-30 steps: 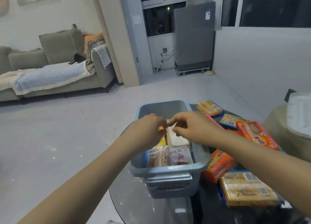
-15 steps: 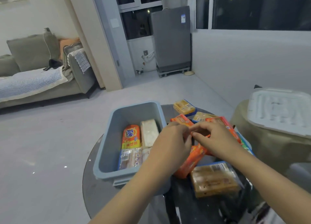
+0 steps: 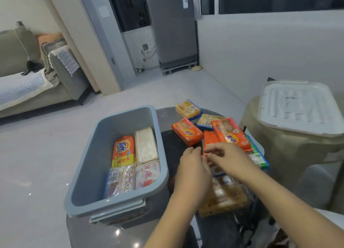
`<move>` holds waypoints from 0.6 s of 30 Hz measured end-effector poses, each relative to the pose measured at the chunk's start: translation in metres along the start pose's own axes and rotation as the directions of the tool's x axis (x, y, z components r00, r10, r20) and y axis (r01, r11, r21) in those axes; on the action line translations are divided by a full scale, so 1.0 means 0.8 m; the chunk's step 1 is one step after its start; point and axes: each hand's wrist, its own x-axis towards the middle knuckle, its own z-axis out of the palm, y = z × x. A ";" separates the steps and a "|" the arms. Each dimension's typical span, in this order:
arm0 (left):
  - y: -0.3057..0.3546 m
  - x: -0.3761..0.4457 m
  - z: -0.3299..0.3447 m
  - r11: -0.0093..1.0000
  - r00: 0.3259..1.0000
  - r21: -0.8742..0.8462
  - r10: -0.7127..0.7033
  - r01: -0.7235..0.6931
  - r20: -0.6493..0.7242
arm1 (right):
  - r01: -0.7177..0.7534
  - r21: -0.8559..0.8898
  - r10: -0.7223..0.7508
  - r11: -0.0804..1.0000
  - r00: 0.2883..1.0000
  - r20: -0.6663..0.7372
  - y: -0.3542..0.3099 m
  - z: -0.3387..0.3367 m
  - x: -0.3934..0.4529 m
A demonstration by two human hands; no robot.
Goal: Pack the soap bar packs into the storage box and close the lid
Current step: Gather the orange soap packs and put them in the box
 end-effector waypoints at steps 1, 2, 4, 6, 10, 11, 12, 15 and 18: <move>-0.006 0.004 0.006 0.998 0.998 0.016 -0.056 0.056 0.002 | -0.016 0.011 0.016 1.000 1.000 0.003 0.003 -0.001 0.000; -0.012 0.008 0.011 0.994 0.995 0.042 -0.101 0.100 0.002 | -0.032 0.024 0.032 0.999 0.999 0.007 0.005 -0.001 -0.001; -0.021 0.014 0.019 0.984 0.987 0.082 -0.161 0.161 -0.003 | -0.056 0.032 0.055 0.998 0.998 0.027 0.009 -0.002 -0.003; -0.030 0.019 0.024 0.978 0.979 0.060 -0.201 0.201 0.004 | -0.066 0.003 0.065 0.998 0.997 0.049 0.010 -0.001 -0.004; -0.044 0.029 0.025 0.963 0.960 0.007 -0.268 0.268 0.077 | -0.114 0.074 0.109 0.991 0.992 0.065 0.009 0.003 -0.003; -0.046 0.030 0.025 0.960 0.956 -0.001 -0.277 0.278 0.092 | -0.125 0.088 0.118 0.988 0.990 0.077 0.008 0.004 -0.004; -0.047 0.031 0.025 0.959 0.954 -0.014 -0.281 0.284 0.103 | -0.134 0.095 0.126 0.986 0.988 0.093 0.007 0.006 -0.004; -0.048 0.030 0.024 0.941 0.951 -0.146 -0.291 0.304 0.105 | -0.153 0.120 0.139 0.981 0.984 0.115 0.006 0.012 -0.006; -0.044 0.025 0.017 0.892 0.950 -0.335 -0.311 0.304 0.034 | -0.107 0.158 0.097 0.982 0.993 0.071 0.006 0.015 -0.009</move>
